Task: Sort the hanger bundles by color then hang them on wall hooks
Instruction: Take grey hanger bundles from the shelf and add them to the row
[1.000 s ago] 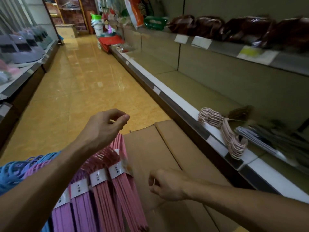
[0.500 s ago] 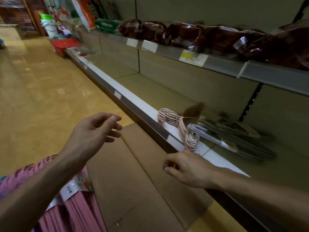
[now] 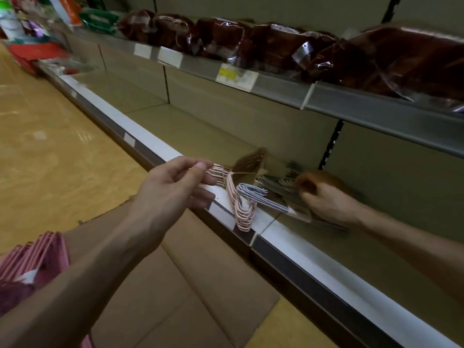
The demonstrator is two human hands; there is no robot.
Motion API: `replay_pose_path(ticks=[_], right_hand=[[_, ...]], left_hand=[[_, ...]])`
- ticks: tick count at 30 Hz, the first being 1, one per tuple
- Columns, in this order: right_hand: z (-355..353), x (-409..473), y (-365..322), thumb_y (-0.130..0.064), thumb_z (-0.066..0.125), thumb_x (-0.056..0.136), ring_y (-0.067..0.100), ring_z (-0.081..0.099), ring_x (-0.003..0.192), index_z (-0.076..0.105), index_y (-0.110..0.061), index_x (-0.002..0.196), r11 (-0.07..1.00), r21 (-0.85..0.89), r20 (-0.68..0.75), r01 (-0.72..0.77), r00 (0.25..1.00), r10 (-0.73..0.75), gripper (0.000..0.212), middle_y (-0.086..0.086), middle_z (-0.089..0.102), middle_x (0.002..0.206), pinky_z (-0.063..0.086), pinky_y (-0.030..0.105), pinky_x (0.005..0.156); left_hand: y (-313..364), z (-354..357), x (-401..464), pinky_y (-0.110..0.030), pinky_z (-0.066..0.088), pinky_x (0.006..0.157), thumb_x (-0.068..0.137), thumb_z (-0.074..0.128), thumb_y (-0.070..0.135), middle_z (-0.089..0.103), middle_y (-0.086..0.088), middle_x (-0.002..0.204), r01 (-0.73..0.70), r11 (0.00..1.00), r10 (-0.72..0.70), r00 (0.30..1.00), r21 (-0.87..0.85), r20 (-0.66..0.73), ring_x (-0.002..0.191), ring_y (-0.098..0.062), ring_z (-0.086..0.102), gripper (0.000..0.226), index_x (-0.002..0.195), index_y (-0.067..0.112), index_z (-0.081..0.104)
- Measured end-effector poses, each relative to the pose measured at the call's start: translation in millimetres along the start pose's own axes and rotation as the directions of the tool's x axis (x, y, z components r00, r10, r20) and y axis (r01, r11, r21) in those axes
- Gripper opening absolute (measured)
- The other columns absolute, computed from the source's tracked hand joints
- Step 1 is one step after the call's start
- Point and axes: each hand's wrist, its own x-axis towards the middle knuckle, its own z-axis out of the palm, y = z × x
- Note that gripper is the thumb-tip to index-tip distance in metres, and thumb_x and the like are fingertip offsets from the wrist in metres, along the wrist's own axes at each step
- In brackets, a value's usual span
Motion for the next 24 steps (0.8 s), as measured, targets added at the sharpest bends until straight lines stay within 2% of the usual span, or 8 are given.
replay_pose_path(ticks=[3, 5, 7, 9, 12, 15, 20, 24], right_hand=[[0.1, 16.7, 32.7, -0.005, 0.050, 0.099, 0.024, 0.058, 0.115, 0.062, -0.019, 0.127, 0.986, -0.150, -0.021, -0.076, 0.997, 0.074, 0.033, 0.001, 0.058, 0.123, 0.043, 0.025, 0.092], [0.8, 25.7, 49.8, -0.006, 0.051, 0.098, 0.029, 0.062, 0.113, 0.064, -0.020, 0.129, 0.972, -0.230, -0.027, -0.057, 0.998, 0.052, 0.036, 0.007, 0.064, 0.126, 0.049, 0.035, 0.097], [1.7, 33.7, 67.2, -0.015, 0.052, 0.095, 0.031, 0.067, 0.102, 0.065, -0.030, 0.125, 0.948, -0.311, 0.014, -0.062, 0.997, 0.070, 0.036, 0.011, 0.068, 0.119, 0.056, 0.044, 0.090], [5.0, 46.0, 94.1, -0.029, 0.047, 0.091, 0.029, 0.068, 0.091, 0.061, -0.038, 0.123, 0.929, -0.365, 0.045, -0.053, 0.996, 0.074, 0.035, 0.009, 0.068, 0.113, 0.059, 0.045, 0.081], [3.5, 42.7, 91.9, -0.036, 0.047, 0.093, 0.029, 0.065, 0.091, 0.057, -0.039, 0.117, 0.906, -0.422, 0.043, -0.013, 0.998, 0.034, 0.026, 0.005, 0.064, 0.111, 0.057, 0.044, 0.079], [-2.7, 30.5, 77.3, -0.026, 0.050, 0.100, 0.030, 0.058, 0.099, 0.064, -0.031, 0.114, 0.875, -0.484, -0.022, 0.000, 1.000, -0.013, 0.019, 0.008, 0.063, 0.109, 0.048, 0.037, 0.081], [-3.6, 28.0, 82.7, -0.012, 0.050, 0.101, 0.026, 0.048, 0.104, 0.066, -0.021, 0.121, 0.892, -0.450, -0.165, -0.035, 0.985, -0.044, 0.027, 0.005, 0.064, 0.109, 0.038, 0.033, 0.066], [-1.9, 28.2, 74.6, 0.001, 0.055, 0.095, 0.033, 0.045, 0.105, 0.065, -0.014, 0.123, 0.874, -0.484, -0.256, -0.049, 0.963, -0.088, 0.033, 0.008, 0.063, 0.113, 0.032, 0.031, 0.058]], left_hand=[[-1.7, 16.1, 2.7, -0.034, 0.060, 0.070, 0.100, 0.053, 0.024, 0.074, -0.003, 0.087, 0.022, 0.999, -0.021, 0.999, -0.034, 0.031, 0.076, -0.021, 0.072, 0.019, 0.107, 0.017, 0.071], [-4.6, 22.9, 3.7, -0.036, 0.061, 0.072, 0.100, 0.054, 0.024, 0.074, -0.003, 0.087, 0.027, 0.999, -0.025, 0.998, -0.031, 0.054, 0.077, -0.023, 0.072, 0.019, 0.103, 0.019, 0.071], [-6.9, 26.8, 4.7, -0.039, 0.061, 0.074, 0.101, 0.053, 0.024, 0.074, -0.002, 0.086, 0.031, 0.999, -0.029, 0.997, -0.027, 0.071, 0.077, -0.023, 0.072, 0.019, 0.101, 0.020, 0.072], [-8.5, 28.6, 6.4, -0.041, 0.061, 0.075, 0.100, 0.054, 0.024, 0.074, -0.001, 0.086, 0.042, 0.999, -0.040, 0.997, -0.029, 0.072, 0.076, -0.023, 0.072, 0.019, 0.100, 0.020, 0.072], [-9.8, 29.9, 8.7, -0.040, 0.062, 0.075, 0.100, 0.053, 0.027, 0.074, -0.001, 0.087, 0.054, 0.999, -0.053, 0.996, -0.006, 0.072, 0.077, -0.021, 0.073, 0.020, 0.102, 0.021, 0.072], [-10.2, 30.1, 8.1, -0.036, 0.062, 0.073, 0.099, 0.053, 0.030, 0.073, -0.001, 0.091, 0.058, 0.998, -0.060, 0.994, 0.031, 0.086, 0.078, -0.020, 0.073, 0.021, 0.105, 0.021, 0.071], [-11.3, 26.8, 6.8, -0.033, 0.062, 0.070, 0.099, 0.053, 0.031, 0.073, 0.001, 0.087, 0.066, 0.995, -0.073, 0.992, 0.069, 0.101, 0.078, -0.018, 0.073, 0.020, 0.102, 0.024, 0.072], [-9.9, 21.9, 5.5, -0.035, 0.062, 0.072, 0.099, 0.053, 0.030, 0.073, -0.001, 0.089, 0.075, 0.995, -0.083, 0.990, 0.069, 0.116, 0.078, -0.020, 0.073, 0.021, 0.102, 0.022, 0.072]])
